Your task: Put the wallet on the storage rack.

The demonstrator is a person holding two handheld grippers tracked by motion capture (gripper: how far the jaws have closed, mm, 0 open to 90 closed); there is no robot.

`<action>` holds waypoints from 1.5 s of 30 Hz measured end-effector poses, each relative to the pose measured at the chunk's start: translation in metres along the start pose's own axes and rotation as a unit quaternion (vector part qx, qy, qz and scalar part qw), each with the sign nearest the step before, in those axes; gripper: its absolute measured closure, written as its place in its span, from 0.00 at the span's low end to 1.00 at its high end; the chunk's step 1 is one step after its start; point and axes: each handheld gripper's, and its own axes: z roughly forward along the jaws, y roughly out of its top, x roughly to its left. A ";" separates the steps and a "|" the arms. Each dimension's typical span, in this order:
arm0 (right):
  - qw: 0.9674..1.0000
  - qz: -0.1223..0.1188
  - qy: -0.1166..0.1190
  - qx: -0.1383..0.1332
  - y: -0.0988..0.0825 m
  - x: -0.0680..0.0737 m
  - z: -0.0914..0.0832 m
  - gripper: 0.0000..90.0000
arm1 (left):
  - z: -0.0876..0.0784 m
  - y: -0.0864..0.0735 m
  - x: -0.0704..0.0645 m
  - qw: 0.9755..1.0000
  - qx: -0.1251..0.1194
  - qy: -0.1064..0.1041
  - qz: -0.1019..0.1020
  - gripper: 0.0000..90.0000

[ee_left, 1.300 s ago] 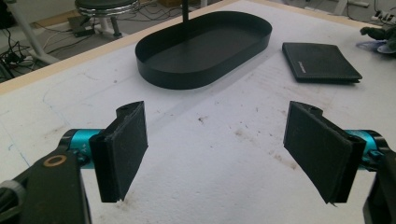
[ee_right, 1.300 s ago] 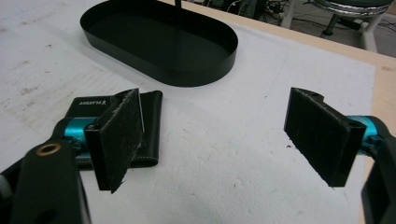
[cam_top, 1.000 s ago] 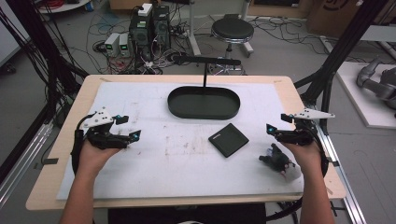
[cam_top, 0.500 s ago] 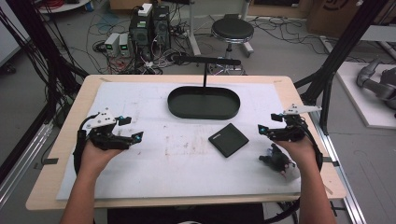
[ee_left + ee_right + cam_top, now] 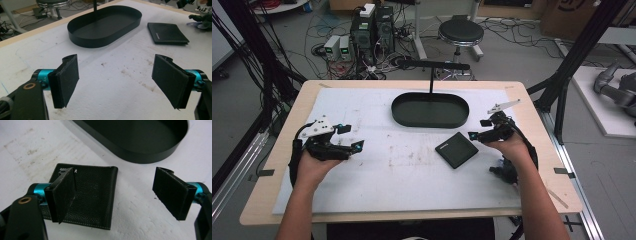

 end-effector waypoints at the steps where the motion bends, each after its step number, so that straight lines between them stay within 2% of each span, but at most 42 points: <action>1: 1.000 0.002 0.003 0.008 0.000 -0.001 0.005 0.22 | 0.000 0.000 0.000 1.000 0.000 0.001 0.001 0.24; 3: 1.000 0.002 0.004 0.015 0.000 -0.003 0.009 0.22 | 0.000 0.000 0.001 1.000 0.001 0.001 0.000 0.24; 5: 0.999 -0.001 0.008 0.036 0.001 -0.002 0.020 0.22 | 0.001 -0.001 0.001 1.000 0.005 0.004 -0.003 0.24; 6: 0.999 -0.001 0.008 0.036 0.001 -0.002 0.020 0.22 | 0.001 -0.001 0.001 1.000 0.005 0.004 -0.003 0.24; 8: 0.998 -0.006 0.020 0.051 0.002 0.002 0.031 0.22 | 0.003 -0.001 0.000 1.000 0.009 0.005 -0.001 0.24; 11: 0.998 -0.009 0.022 0.063 0.002 0.003 0.039 0.22 | 0.003 -0.001 -0.001 1.000 0.008 0.005 -0.001 0.24; 12: 0.996 -0.003 0.029 0.083 0.001 0.003 0.046 0.22 | 0.003 0.000 -0.001 1.000 0.008 0.004 0.001 0.24; 18: 0.990 0.015 0.062 0.127 -0.005 -0.001 0.055 0.42 | 0.002 0.001 -0.002 1.000 0.008 0.006 0.002 0.24; 19: 0.989 0.019 0.069 0.127 -0.005 -0.002 0.054 0.50 | 0.002 0.000 -0.002 1.000 0.009 0.008 0.002 0.24; 21: 0.989 0.023 0.074 0.126 -0.005 -0.003 0.054 0.52 | 0.002 0.000 -0.001 1.000 0.010 0.008 0.003 0.24; 22: 0.989 0.033 0.072 0.127 -0.005 -0.003 0.053 0.64 | 0.002 0.000 -0.002 1.000 0.010 0.008 0.002 0.24; 23: 0.989 0.035 0.069 0.124 -0.005 -0.004 0.052 0.72 | 0.003 0.000 -0.002 1.000 0.011 0.009 0.002 0.24; 25: 0.990 0.044 0.064 0.121 -0.004 -0.004 0.050 0.81 | 0.003 0.001 -0.003 1.000 0.011 0.009 0.004 0.24; 27: 0.991 0.039 0.055 0.120 -0.004 -0.003 0.049 0.86 | 0.003 0.001 -0.003 1.000 0.011 0.009 0.005 0.24; 31: 0.992 0.037 0.043 0.116 -0.002 0.000 0.045 0.92 | 0.002 0.001 -0.003 1.000 0.010 0.012 0.006 0.24; 33: 0.993 0.028 0.043 0.108 -0.001 0.002 0.043 0.93 | 0.001 0.002 -0.003 1.000 0.008 0.012 0.004 0.24; 37: 0.996 0.024 0.057 0.070 0.003 0.006 0.028 0.94 | -0.002 0.002 -0.001 1.000 0.004 0.015 0.003 0.24; 38: 0.996 0.024 0.057 0.070 0.003 0.006 0.028 0.94 | -0.002 0.002 -0.001 1.000 0.004 0.015 0.003 0.24; 39: 0.997 0.023 0.061 0.049 0.007 0.008 0.019 0.94 | -0.003 0.002 0.000 1.000 0.004 0.017 0.003 0.24; 45: 0.997 0.019 0.070 0.012 0.021 0.016 0.000 0.95 | -0.003 0.002 -0.001 1.000 0.002 0.017 0.000 0.24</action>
